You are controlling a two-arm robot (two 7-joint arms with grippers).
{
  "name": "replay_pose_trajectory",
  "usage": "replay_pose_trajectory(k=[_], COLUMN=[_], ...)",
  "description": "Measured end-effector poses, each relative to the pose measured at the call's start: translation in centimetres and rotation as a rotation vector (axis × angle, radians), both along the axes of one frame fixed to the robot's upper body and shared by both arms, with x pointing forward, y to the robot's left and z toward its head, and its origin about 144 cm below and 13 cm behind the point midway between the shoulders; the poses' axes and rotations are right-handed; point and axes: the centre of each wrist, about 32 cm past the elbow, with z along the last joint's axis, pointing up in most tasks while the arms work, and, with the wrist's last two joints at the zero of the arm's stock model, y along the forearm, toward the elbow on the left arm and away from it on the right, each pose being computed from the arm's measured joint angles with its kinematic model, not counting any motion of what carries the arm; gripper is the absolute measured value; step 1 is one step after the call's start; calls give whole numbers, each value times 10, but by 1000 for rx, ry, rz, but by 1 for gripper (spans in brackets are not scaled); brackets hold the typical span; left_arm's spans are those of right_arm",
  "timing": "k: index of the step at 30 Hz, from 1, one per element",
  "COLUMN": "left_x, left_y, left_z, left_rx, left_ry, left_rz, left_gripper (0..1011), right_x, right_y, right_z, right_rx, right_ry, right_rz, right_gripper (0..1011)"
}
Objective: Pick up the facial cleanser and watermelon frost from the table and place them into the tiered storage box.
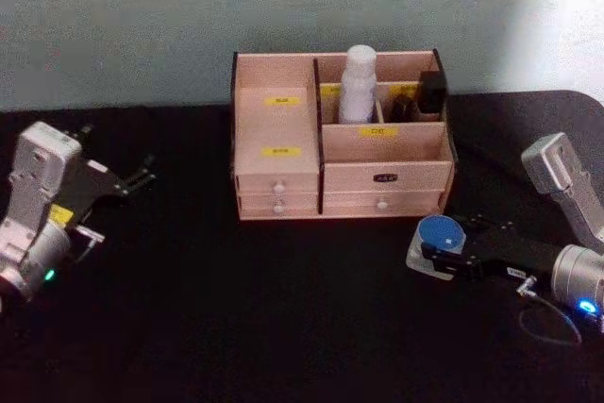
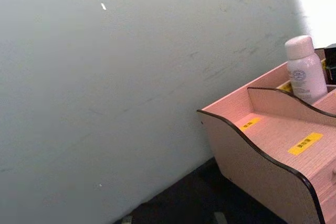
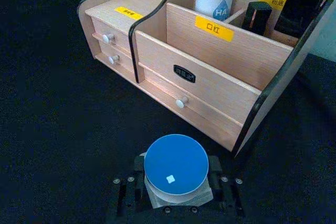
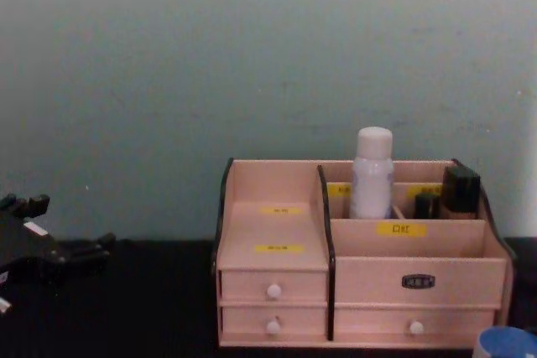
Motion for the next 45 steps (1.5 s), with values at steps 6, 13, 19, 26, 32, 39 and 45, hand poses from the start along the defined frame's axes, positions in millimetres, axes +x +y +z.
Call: replay_pose_trajectory(k=[6,13,19,26,32,39,45], left_x=[0,0,0,0,0,0,0], left_y=[0,0,0,0,0,0,0], left_z=[0,0,0,0,0,0,0], left_rx=[0,0,0,0,0,0,0], left_ry=[0,0,0,0,0,0,0], left_rz=[0,0,0,0,0,0,0], left_gripper=[1001,1001,1001,1001,1001,1001,1001], right_x=[0,0,0,0,9,29,46], right_y=[0,0,-1,-2,1,14,30], right_z=[0,0,1,6,17,33,43], right_rx=[0,1,5,38,79,114,144], right_ry=[0,0,-16,-33,-49,-98,-134], right_rz=[0,0,18,89,158,230,272], right_gripper=[706,706,706,706,706,706,706])
